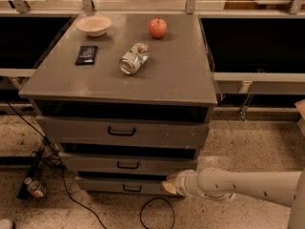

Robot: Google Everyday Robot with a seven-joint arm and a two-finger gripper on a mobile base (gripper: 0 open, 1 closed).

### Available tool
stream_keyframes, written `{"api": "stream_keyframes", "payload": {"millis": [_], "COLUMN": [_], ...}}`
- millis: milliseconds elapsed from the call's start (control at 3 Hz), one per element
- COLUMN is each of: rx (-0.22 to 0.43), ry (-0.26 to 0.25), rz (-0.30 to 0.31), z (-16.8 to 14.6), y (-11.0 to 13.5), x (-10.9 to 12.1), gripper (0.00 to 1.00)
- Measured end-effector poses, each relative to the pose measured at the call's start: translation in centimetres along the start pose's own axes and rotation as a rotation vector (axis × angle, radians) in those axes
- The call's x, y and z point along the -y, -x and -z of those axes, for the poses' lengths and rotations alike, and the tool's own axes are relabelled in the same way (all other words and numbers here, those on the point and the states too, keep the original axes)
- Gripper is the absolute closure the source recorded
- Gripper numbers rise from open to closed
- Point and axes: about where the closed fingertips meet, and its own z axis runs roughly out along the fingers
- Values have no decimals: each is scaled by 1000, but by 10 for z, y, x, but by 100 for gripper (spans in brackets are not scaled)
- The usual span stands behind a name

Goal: Close middle drawer

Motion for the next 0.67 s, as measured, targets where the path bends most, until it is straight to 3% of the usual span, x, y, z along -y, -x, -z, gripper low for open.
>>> {"api": "stream_keyframes", "payload": {"millis": [333, 667], "rx": [0, 0], "ry": [0, 0], "rz": [0, 0], "z": [0, 0], "y": [0, 0], "x": [0, 0], "gripper": [54, 29]}}
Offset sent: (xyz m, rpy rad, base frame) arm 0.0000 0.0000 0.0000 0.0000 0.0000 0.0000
